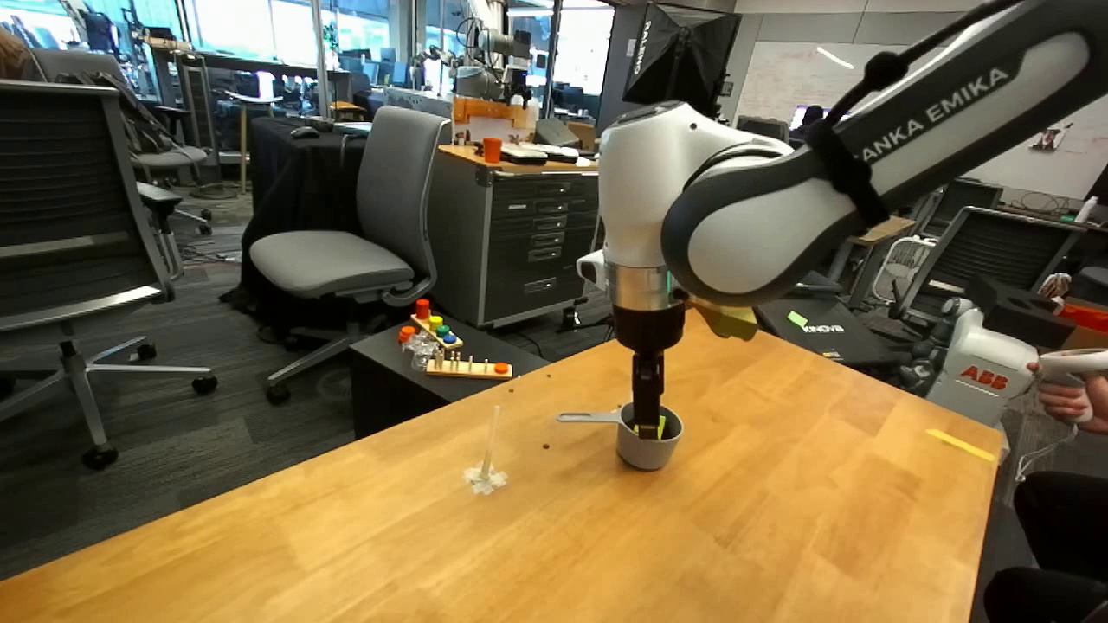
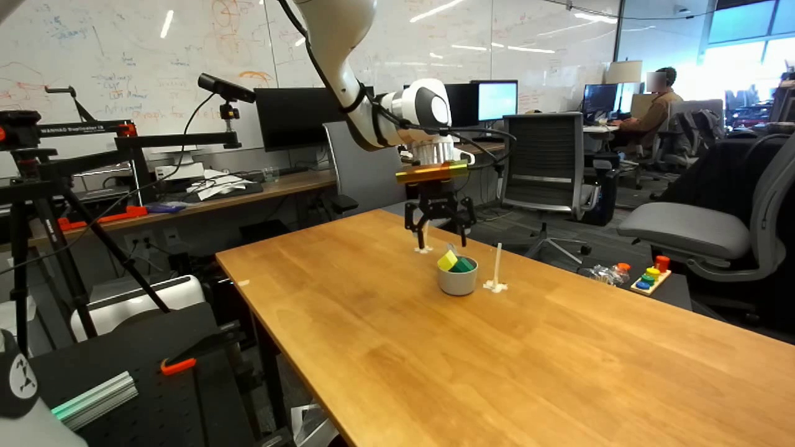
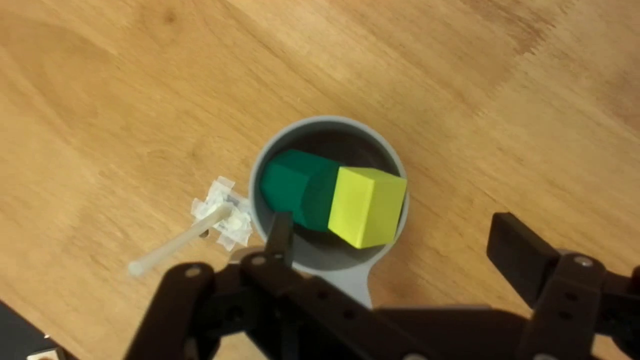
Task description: Put the cubes in the measuring cups
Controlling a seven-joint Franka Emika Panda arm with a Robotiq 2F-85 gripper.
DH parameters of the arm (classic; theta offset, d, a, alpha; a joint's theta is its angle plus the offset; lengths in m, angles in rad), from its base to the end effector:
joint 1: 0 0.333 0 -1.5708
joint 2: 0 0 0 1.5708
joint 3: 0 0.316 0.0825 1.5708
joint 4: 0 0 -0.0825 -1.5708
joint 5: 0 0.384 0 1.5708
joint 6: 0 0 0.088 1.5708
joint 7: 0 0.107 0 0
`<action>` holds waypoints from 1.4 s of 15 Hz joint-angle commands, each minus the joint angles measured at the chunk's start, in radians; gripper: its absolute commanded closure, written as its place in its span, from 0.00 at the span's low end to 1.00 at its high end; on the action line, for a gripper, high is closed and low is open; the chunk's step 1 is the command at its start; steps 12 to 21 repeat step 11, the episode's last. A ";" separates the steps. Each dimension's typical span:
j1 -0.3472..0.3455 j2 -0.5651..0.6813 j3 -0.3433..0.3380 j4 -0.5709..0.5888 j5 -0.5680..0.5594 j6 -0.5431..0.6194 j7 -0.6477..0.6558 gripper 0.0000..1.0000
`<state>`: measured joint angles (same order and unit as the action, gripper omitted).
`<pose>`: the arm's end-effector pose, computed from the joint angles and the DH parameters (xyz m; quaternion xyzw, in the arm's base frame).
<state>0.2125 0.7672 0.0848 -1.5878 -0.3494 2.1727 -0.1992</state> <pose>0.6537 0.1797 0.1716 0.9303 0.3409 -0.0815 0.1080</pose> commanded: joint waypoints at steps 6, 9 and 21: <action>-0.020 -0.288 0.019 -0.100 0.072 0.013 0.023 0.00; -0.011 -0.252 0.013 -0.052 0.056 0.001 0.010 0.00; -0.012 -0.268 0.014 -0.069 0.056 0.001 0.014 0.00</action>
